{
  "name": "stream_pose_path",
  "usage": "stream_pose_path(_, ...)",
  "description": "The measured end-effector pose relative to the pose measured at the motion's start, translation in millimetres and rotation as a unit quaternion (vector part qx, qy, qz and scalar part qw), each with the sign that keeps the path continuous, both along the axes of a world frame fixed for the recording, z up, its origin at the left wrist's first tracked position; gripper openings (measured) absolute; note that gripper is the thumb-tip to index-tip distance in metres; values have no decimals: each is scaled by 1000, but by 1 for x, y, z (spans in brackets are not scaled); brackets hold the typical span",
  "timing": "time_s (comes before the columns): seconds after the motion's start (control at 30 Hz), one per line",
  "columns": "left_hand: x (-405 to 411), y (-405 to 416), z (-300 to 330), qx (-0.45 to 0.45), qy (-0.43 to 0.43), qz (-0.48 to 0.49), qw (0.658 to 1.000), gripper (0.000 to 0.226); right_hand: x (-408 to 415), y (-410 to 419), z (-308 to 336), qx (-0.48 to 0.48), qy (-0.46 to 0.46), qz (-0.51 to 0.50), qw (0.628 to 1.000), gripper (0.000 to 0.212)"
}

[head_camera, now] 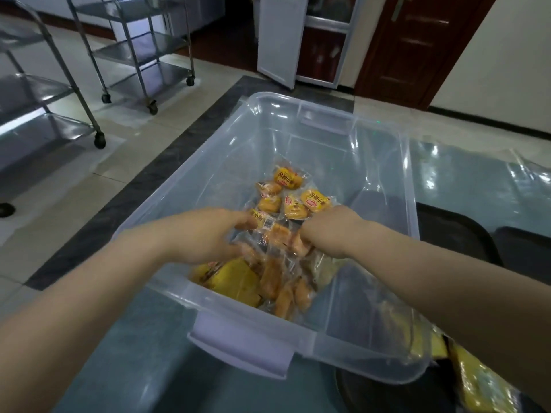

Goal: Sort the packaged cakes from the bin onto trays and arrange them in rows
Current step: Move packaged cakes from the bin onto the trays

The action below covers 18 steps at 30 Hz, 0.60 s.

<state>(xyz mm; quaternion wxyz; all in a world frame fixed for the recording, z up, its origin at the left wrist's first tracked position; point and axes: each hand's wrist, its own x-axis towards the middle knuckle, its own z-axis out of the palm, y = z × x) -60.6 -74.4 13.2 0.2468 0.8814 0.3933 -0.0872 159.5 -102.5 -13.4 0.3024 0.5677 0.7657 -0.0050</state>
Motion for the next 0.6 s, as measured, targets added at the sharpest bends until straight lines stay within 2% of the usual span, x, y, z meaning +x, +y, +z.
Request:
stream_pose_path(0.07,9,16,11,12,43,-17,999,54,5,3,1,33,17,-30,999,28)
stream_pose_path(0.2,47,47,11,62,38,-32,997,49,8,4,-2,72,54,-69,994,24)
stream_pose_path(0.27,63,50,-8,69,100,-72,990,45,9,3,-3,87,54,-69,992,27)
stream_pose_path(0.33,72,46,-34,29,178,-110,977,51,11,4,-1,94,69,-87,989,33)
stream_pose_path(0.43,71,39,-64,8,298,-170,939,62,13,7,4,103,97,-117,983,35)
stream_pose_path(0.5,70,40,-72,20,326,-186,927,54,12,7,7,103,113,-131,979,36)
stream_pose_path(0.6,72,50,-66,29,298,-172,938,34,15,7,6,99,138,-162,972,30)
